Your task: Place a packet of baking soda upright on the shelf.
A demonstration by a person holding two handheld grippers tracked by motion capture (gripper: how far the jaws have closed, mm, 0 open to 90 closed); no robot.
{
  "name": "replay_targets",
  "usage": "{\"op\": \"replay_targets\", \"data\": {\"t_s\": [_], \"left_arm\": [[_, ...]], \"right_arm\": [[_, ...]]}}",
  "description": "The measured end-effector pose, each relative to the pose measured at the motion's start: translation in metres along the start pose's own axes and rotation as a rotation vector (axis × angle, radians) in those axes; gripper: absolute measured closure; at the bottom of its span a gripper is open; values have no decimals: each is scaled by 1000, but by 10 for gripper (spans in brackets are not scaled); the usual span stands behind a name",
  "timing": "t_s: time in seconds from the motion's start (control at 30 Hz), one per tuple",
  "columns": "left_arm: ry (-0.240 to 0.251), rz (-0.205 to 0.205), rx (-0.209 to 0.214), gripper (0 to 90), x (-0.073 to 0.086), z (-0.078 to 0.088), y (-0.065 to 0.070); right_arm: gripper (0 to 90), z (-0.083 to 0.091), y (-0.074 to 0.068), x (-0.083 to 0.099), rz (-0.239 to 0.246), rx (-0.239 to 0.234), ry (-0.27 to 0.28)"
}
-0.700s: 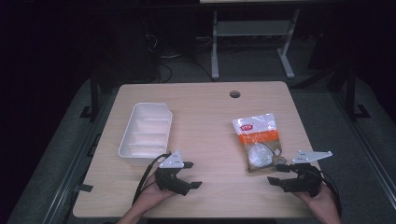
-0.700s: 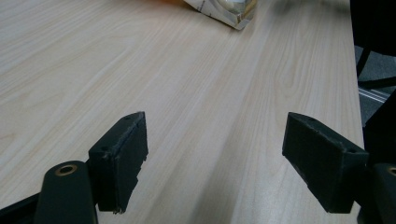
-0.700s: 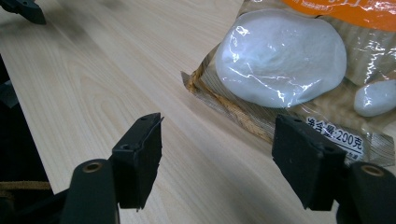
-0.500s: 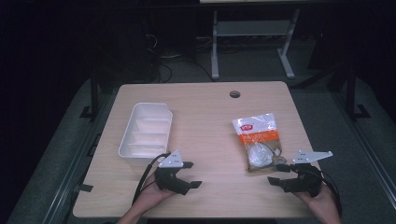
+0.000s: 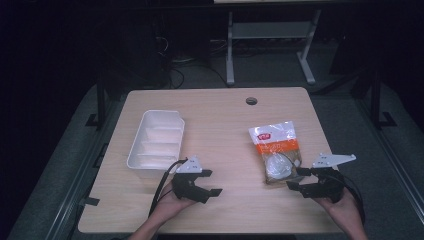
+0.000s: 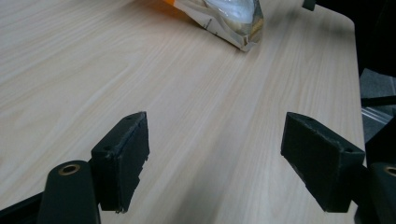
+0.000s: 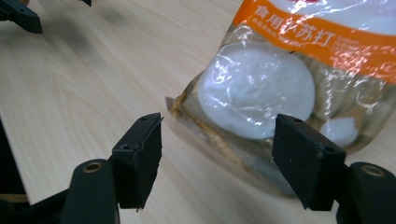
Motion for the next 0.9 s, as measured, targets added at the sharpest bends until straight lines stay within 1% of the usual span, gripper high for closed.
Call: {"op": "replay_targets", "data": {"t_s": [0.03, 0.07, 0.17, 0.23, 0.27, 0.3, 0.33, 0.37, 0.4, 0.43, 0.47, 0.5, 0.53, 0.57, 0.6, 0.67, 0.7, 0.73, 0.77, 0.8, 0.83, 0.9], "left_arm": [[0, 0, 0, 235, 0, 0, 0], [-5, -2, -8, 235, -7, -6, 1], [-4, 10, -2, 236, -19, -15, 0], [-13, 12, -9, 241, -28, -23, -1], [-13, 12, -9, 242, -28, -23, -1], [-20, 18, -7, 245, -37, -29, -4], [-20, 18, -7, 244, -37, -29, -4], [-19, 29, -10, 246, -47, -35, -8], [-17, 42, -1, 249, -52, -37, -11], [-17, 42, -1, 250, -52, -37, -11], [-5, 84, 18, 250, -62, -42, -18], [-7, 100, 25, 251, -67, -45, -21], [-7, 113, 29, 252, -72, -48, -25], [-7, 113, 29, 253, -72, -48, -25], [-8, 133, 32, 253, -80, -56, -30], [-8, 159, 53, 257, -89, -64, -33], [-8, 159, 53, 257, -89, -64, -33], [-11, 174, 57, 257, -97, -73, -36], [-17, 180, 56, 257, -100, -78, -37], [-17, 180, 56, 256, -100, -78, -37], [-18, 204, 75, 256, -107, -88, -39], [-25, 223, 86, 256, -114, -97, -41]], "right_arm": [[331, 0, 2, -3, 0, 1, 3], [335, -1, 4, -6, 1, -1, 4], [352, -3, 10, -13, 2, -3, 4], [368, -5, 15, -19, 1, 0, 0], [368, -5, 15, -19, 1, 0, 0], [393, -7, 19, -22, -3, -2, -5], [404, -9, 22, -24, -6, -6, -7], [431, -12, 25, -25, -14, -12, -14], [451, -13, 26, -26, -19, -13, -19], [451, -13, 26, -26, -19, -13, -19], [517, -18, 31, -26, -31, -9, -37], [556, -19, 32, -25, -35, -7, -44], [596, -21, 33, -24, -40, -11, -54], [620, -22, 34, -22, -40, -10, -64], [663, -24, 35, -21, -42, -7, -72], [731, -26, 36, -17, -41, -1, -95], [759, -27, 37, -16, -42, 10, -101], [782, -28, 37, -14, -46, 17, -102], [794, -28, 38, -14, -51, 10, -98], [794, -28, 38, -14, -51, 10, -98], [822, -27, 39, -12, -65, -7, -96], [824, -27, 39, -11, -62, -7, -91]]}}
Point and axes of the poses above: each handheld gripper's, and its own axes: z roughly backward along the jaws, x roughly out of its underside, y roughly to its right, the point moved 5 cm from there along -z, roughly forward along the jaws, and after that the axes turned 12 degrees about -y, right-handed, at the moved point
